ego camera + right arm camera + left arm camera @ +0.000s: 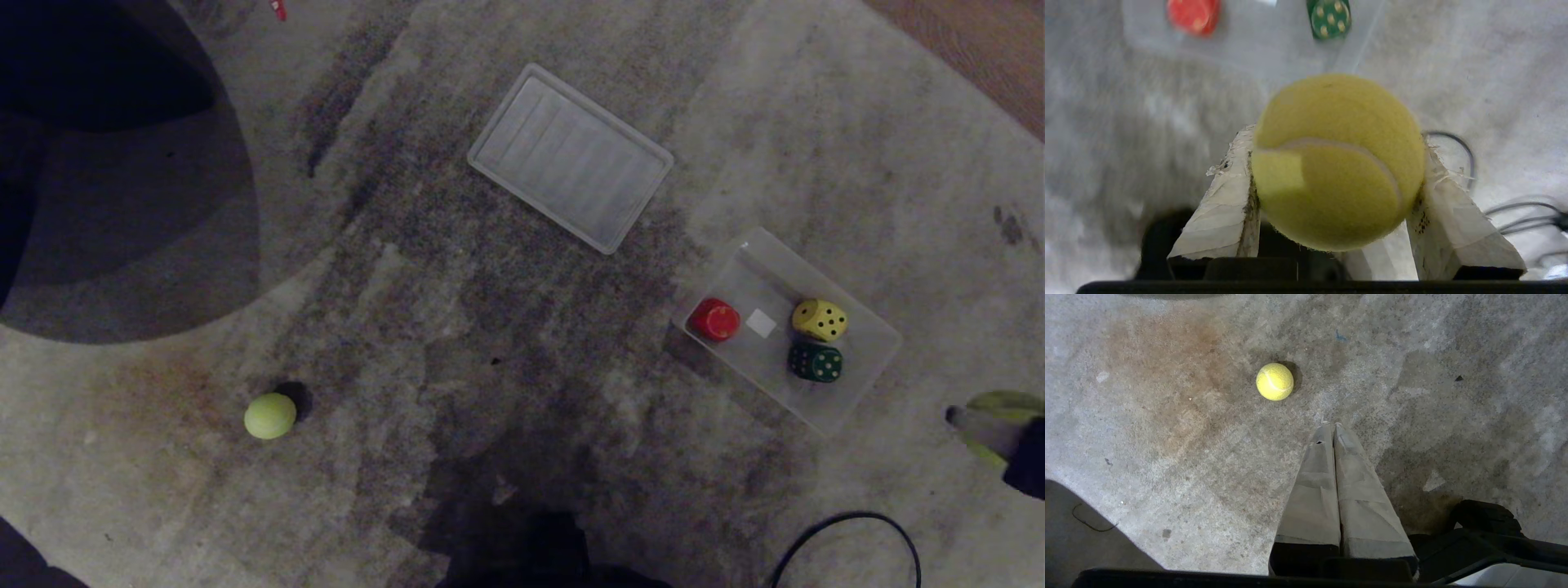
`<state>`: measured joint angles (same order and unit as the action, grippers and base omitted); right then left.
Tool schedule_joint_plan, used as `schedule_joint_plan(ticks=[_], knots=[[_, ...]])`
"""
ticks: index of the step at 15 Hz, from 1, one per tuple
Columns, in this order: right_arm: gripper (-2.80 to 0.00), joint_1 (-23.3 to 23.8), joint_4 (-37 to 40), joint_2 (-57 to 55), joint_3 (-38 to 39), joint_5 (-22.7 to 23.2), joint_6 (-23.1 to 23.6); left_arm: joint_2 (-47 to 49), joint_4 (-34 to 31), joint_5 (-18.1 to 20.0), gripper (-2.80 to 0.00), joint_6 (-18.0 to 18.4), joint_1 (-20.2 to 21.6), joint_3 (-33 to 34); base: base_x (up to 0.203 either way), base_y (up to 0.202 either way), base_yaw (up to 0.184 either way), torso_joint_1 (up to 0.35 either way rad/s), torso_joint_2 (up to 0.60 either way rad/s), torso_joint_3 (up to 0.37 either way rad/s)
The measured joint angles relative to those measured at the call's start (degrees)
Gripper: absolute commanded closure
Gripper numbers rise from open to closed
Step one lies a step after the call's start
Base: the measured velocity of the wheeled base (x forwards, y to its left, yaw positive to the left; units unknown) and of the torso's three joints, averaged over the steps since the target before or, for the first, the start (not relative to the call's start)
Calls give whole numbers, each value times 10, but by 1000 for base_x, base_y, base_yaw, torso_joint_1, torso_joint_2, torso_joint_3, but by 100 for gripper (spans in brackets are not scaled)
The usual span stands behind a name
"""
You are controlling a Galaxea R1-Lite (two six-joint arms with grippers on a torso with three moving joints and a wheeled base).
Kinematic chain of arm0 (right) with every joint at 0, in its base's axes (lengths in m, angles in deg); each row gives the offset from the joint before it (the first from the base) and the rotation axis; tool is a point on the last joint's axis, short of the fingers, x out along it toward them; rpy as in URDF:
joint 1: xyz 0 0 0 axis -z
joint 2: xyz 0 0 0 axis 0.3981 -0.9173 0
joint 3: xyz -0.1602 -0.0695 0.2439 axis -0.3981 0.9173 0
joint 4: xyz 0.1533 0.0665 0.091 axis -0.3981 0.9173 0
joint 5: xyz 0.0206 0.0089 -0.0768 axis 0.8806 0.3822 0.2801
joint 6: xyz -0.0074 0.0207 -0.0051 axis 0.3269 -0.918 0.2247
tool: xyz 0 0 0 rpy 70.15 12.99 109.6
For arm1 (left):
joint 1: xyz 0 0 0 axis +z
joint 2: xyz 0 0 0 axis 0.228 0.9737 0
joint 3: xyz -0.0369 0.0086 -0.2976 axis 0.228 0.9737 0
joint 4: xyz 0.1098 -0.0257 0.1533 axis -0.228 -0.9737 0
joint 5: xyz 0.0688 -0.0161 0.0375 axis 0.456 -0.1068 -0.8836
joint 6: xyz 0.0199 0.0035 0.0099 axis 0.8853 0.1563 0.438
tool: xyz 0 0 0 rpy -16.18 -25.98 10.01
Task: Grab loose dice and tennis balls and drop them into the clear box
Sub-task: Put the ball in the box
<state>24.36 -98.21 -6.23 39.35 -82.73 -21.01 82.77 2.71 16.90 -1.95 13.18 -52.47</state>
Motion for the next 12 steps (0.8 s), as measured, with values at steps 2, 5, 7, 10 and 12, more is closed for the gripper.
schedule_joint_plan(ticks=[2, 5, 7, 10, 12], knots=[[0, 0, -118, -135, -24, -10, -30, 0, 0, 0, 0, 0, 0, 0, 0, 0, 0, 0, 0, 0], [0, -5, -235, -299, -93, -14, -81, 0, 0, 0, 0, 0, 0, 0, 0, 0, 0, 0, 0, 0], [0, -13, -270, -379, -142, -15, -104, 0, 0, 0, 0, 0, 0, 0, 0, 0, 0, 0, 0, 0], [0, -30, -335, -476, -199, -10, -125, 0, 0, 0, 0, 0, 0, 0, 0, 0, 0, 0, 0, 0], [0, -35, -372, -521, -226, -3, -138, 0, 0, 0, 0, 0, 0, 0, 0, 0, 0, 0, 0, 0]])
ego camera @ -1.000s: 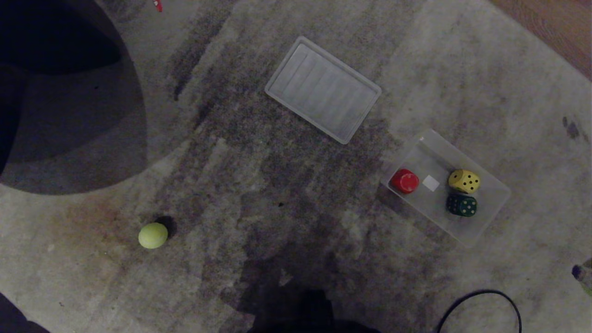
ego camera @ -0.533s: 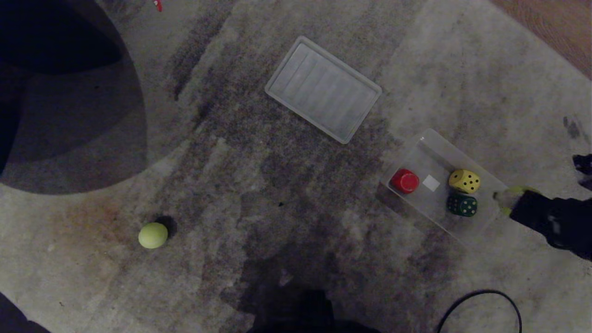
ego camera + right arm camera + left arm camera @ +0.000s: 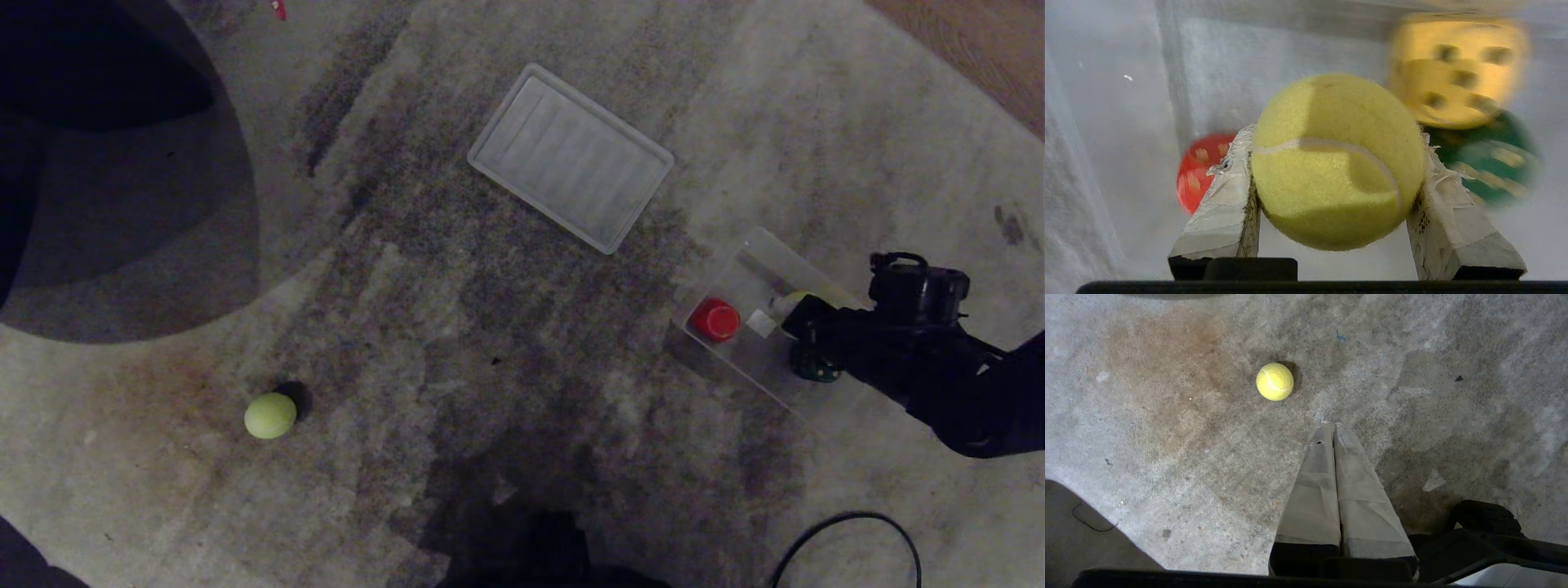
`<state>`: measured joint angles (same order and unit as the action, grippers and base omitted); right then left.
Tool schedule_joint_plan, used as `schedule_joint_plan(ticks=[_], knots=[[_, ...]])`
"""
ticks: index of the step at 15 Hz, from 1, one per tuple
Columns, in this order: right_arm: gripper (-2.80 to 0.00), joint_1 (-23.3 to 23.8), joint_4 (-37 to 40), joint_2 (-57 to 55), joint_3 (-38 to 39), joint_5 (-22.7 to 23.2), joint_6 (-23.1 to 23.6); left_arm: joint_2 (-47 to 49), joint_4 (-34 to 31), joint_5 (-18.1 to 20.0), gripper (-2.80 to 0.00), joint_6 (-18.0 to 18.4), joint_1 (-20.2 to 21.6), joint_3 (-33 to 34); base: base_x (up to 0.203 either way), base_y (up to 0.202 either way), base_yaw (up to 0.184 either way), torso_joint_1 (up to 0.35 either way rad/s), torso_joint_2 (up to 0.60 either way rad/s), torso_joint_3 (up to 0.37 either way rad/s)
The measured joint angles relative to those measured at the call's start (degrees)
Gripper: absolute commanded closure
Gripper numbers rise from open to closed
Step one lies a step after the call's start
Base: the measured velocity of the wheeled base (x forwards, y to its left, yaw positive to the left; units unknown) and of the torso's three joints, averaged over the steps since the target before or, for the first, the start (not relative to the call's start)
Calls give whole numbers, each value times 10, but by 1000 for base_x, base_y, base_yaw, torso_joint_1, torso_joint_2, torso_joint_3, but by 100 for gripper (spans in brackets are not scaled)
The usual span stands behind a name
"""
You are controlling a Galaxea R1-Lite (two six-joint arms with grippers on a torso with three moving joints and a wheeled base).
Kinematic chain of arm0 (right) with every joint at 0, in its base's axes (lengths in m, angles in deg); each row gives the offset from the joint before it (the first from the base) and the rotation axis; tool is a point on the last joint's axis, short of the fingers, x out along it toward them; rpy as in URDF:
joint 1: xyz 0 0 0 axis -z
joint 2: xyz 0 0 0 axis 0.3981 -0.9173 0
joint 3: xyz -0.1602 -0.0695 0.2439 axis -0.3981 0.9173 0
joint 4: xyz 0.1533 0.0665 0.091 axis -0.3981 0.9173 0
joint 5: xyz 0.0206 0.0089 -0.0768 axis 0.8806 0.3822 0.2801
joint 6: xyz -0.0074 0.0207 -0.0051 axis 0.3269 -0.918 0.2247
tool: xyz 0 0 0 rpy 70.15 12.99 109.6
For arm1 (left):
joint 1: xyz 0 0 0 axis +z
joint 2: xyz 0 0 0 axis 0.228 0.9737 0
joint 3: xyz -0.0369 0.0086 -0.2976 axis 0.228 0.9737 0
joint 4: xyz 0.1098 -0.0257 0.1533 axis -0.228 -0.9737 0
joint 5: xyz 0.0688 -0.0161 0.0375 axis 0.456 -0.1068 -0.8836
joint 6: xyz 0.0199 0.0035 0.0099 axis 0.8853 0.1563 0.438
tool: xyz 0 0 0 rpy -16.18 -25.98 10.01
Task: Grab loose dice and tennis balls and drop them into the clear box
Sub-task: Put the ball in the box
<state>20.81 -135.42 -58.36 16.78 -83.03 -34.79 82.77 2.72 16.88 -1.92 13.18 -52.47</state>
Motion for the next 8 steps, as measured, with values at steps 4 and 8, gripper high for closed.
schedule_joint_plan(ticks=[4, 8], knots=[[0, -3, -26, -48, -26, 1, -10, 0, 0, 0, 0, 0, 0, 0, 0, 0, 0, 0, 0, 0], [-280, -3, -51, -78, -30, 10, -5, 0, 0, 0, 0, 0, 0, 0, 0, 0, 0, 0, 0, 0]])
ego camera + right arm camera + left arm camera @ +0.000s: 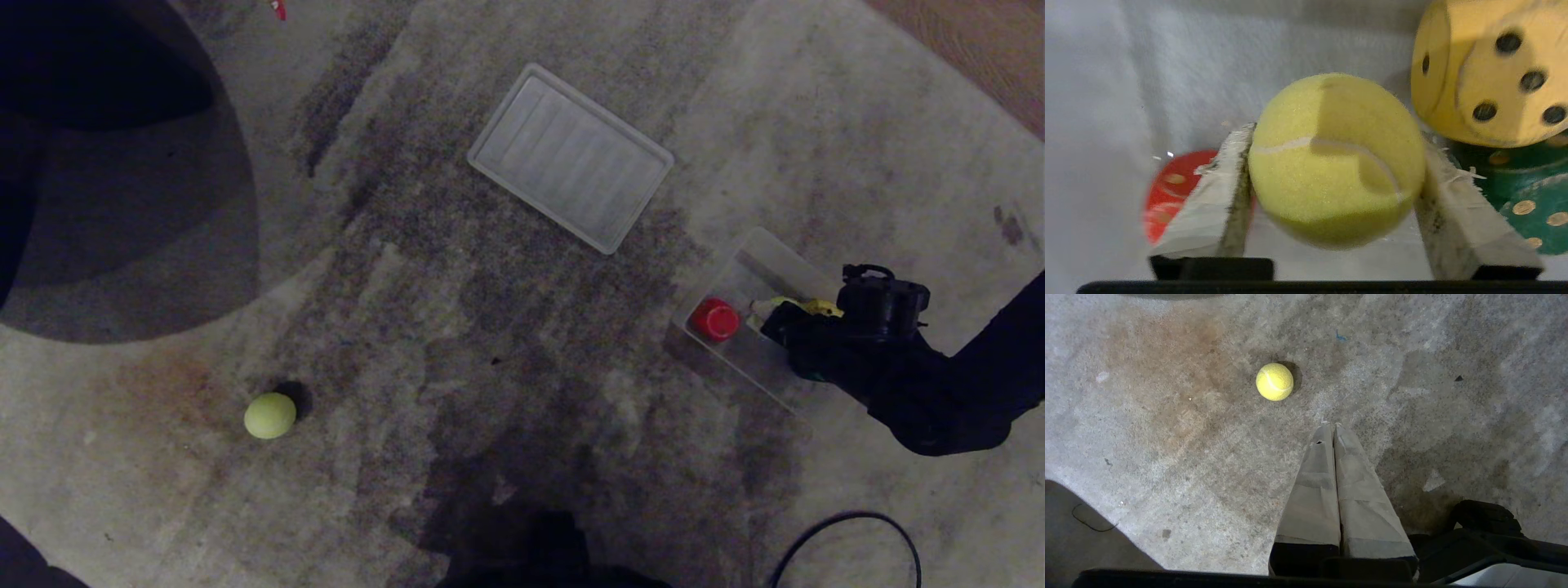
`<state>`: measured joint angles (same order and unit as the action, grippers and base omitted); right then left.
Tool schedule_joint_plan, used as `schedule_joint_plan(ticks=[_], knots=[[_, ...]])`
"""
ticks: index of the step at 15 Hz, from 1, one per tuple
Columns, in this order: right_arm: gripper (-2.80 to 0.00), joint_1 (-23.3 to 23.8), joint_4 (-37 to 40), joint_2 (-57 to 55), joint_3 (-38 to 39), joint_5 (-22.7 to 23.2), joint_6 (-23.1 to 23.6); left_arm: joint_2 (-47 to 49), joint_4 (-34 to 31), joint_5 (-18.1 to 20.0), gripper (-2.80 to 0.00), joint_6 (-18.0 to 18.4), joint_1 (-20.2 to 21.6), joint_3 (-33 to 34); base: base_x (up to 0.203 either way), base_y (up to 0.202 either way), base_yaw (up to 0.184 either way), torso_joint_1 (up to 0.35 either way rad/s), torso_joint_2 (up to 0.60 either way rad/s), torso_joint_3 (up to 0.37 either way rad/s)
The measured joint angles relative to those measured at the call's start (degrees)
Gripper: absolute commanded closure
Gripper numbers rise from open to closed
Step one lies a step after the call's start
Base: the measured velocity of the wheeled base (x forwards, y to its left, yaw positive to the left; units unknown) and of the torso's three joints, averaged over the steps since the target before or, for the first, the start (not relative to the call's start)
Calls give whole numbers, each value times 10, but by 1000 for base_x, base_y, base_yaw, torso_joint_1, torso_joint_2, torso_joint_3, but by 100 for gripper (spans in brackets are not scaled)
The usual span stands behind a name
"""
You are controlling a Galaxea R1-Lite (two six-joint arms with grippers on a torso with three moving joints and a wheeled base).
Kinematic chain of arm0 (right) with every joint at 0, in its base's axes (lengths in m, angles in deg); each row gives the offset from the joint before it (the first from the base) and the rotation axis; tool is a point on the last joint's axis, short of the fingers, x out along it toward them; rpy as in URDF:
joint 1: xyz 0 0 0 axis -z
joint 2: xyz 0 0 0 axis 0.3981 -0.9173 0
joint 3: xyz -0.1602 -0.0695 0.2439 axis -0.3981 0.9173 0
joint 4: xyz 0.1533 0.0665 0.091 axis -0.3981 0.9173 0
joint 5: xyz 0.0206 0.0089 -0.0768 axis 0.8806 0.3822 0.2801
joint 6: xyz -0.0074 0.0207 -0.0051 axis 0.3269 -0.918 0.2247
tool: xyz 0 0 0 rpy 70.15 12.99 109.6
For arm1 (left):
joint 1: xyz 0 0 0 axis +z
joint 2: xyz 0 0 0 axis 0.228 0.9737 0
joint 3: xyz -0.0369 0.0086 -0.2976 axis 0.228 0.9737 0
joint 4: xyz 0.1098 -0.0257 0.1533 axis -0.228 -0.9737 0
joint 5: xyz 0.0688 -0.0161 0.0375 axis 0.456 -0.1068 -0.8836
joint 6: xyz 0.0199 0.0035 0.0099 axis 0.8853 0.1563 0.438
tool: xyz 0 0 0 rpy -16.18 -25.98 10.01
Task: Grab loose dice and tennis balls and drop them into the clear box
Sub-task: Put the ball in the box, then pick up the ball on the floor
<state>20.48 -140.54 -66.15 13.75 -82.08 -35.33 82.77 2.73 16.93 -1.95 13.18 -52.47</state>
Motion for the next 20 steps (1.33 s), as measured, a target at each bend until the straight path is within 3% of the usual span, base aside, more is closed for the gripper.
schedule_joint_plan(ticks=[6, 11, 12, 16, 20], knots=[[-280, 1, 6, 6, 19, 4, 44, 0, 0, 0, 0, 0, 0, 0, 0, 0, 0, 0, 0, 0], [-280, 2, 62, 135, 119, 19, 51, 0, 0, 0, 0, 0, 0, 0, 0, 0, 0, 0, 0, 0], [0, 2, 78, 166, 150, 23, 48, 0, 0, 0, 0, 0, 0, 0, 0, 0, 0, 0, 0, 0], [0, -6, 114, 307, 262, 38, 53, 0, 0, 0, 0, 0, 0, 0, 0, 0, 0, 0, 0, 0], [0, -12, 247, 497, 339, 36, 122, 0, 0, 0, 0, 0, 0, 0, 0, 0, 0, 0, 0, 0]])
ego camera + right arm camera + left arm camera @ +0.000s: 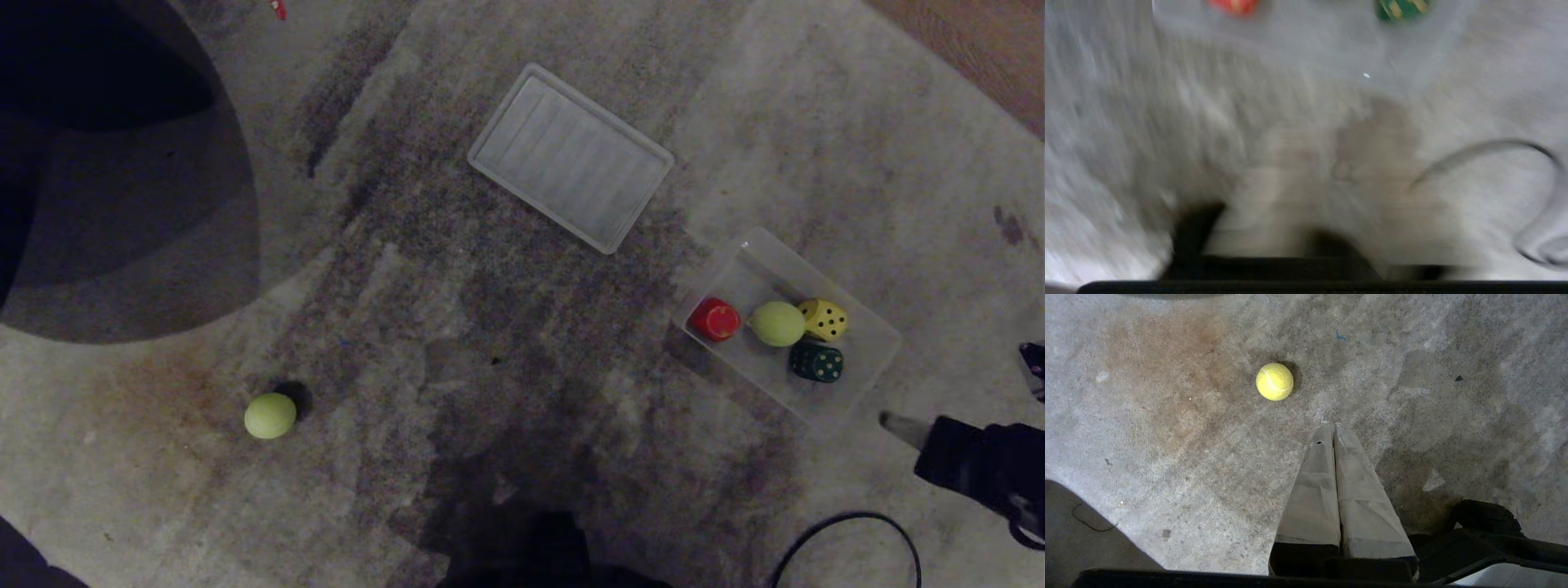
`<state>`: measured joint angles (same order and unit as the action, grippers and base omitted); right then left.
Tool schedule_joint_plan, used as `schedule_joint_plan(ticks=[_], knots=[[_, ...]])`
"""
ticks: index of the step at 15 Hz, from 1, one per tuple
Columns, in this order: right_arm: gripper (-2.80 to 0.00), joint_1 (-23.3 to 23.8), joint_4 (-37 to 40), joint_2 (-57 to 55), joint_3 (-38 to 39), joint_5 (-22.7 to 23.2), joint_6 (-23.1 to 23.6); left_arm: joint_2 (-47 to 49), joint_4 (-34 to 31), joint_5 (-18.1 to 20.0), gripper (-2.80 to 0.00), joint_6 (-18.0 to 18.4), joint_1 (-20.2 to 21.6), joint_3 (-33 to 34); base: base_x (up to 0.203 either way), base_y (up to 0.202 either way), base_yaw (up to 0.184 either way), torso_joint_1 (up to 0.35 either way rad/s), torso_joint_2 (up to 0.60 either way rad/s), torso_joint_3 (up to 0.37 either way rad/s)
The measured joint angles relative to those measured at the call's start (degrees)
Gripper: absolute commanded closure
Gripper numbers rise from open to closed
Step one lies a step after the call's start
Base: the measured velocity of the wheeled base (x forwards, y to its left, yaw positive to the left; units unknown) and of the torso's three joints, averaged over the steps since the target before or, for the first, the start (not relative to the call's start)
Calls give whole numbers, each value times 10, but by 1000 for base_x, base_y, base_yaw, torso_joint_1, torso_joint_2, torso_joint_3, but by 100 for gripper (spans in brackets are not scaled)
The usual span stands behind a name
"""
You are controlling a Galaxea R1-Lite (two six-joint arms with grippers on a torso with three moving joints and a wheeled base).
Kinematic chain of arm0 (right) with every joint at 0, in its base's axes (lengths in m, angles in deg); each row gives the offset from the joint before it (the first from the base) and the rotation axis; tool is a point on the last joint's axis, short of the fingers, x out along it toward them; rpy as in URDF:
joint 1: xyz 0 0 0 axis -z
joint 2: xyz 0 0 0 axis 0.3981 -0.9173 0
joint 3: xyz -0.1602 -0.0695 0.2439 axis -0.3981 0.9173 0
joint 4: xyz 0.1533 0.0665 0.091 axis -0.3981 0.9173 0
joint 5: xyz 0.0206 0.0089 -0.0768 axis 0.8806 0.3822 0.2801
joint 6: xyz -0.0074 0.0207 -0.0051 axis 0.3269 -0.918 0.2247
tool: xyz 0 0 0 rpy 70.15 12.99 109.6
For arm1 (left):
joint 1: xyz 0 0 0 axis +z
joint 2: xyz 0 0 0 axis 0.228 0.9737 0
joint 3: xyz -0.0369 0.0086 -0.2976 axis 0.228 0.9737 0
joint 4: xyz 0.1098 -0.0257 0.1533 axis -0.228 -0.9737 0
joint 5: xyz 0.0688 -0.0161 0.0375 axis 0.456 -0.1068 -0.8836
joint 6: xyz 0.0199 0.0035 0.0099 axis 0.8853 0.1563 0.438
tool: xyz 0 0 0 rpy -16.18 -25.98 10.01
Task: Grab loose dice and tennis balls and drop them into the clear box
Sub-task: Pick up the ball on the floor
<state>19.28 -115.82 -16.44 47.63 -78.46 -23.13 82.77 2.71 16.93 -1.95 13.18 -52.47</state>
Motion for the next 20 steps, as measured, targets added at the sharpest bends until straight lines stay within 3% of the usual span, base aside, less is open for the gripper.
schedule_joint_plan(ticks=[5, 8, 14, 20], knots=[[0, -1, 250, 295, 57, -6, 80, 0, 0, 0, 0, 0, 0, 0, 0, 0, 0, 0, 0, 0], [0, 14, 351, 443, 85, -3, 115, 0, 0, 0, 0, 0, 0, 0, 0, 0, 0, 0, 0, 0], [0, 32, 377, 656, 112, 8, 155, 0, 0, 0, 0, 0, 0, 0, 0, 0, 0, 0, 0, 0], [0, 35, 376, 705, 116, 7, 154, 0, 1, 0, 0, 0, 0, 0, 0, 0, 0, 0, 0, 0]])
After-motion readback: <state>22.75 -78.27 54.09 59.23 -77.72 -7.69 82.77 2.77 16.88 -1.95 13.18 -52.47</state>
